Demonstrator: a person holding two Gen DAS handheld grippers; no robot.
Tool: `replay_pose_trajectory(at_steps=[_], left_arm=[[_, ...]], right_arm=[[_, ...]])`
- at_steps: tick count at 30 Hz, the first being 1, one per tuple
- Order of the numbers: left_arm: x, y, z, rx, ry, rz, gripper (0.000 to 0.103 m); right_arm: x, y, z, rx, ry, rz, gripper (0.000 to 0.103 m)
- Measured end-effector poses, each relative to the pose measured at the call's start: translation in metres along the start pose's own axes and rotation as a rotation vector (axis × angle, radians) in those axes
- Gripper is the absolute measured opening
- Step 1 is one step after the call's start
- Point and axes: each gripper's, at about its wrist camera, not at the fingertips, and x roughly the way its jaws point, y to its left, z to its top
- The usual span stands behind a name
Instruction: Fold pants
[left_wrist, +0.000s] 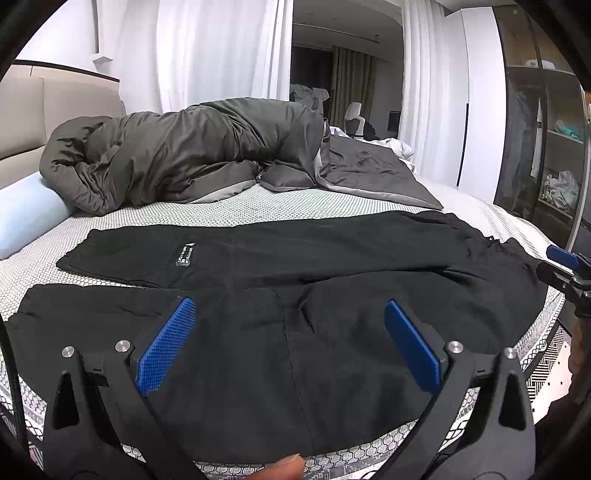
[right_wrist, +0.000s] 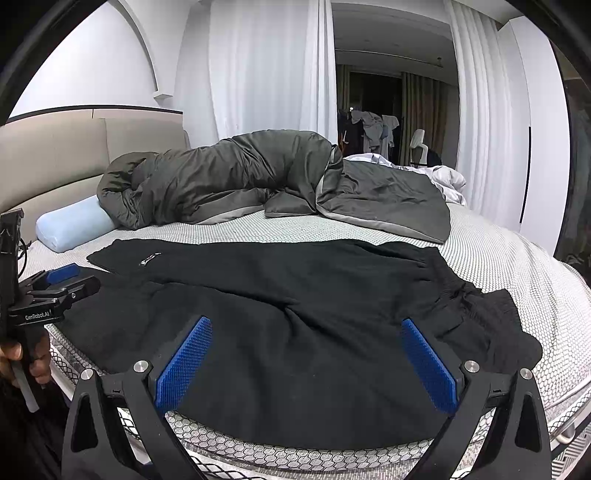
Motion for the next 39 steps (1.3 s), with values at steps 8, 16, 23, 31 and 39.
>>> replay_pose_trajectory(at_steps=[8, 16, 23, 31, 39], left_arm=[[-0.002, 0.003, 0.000, -0.008, 0.000, 0.003, 0.102], [-0.004, 0.009, -0.001, -0.025, -0.001, 0.017, 0.102], [-0.024, 0.045, -0.004, -0.163, 0.003, 0.000, 0.102], [-0.073, 0.145, -0.010, -0.374, -0.022, 0.165, 0.102], [-0.089, 0.248, -0.048, -0.596, 0.083, 0.248, 0.079]], right_arm=[[0.003, 0.000, 0.000, 0.000, 0.011, 0.000, 0.103], [0.000, -0.007, 0.018, 0.005, 0.010, 0.035, 0.103], [-0.013, -0.020, 0.039, -0.069, -0.017, -0.002, 0.103], [-0.008, -0.074, 0.022, 0.029, 0.070, -0.102, 0.103], [-0.006, -0.118, -0.013, 0.223, 0.091, -0.102, 0.103]])
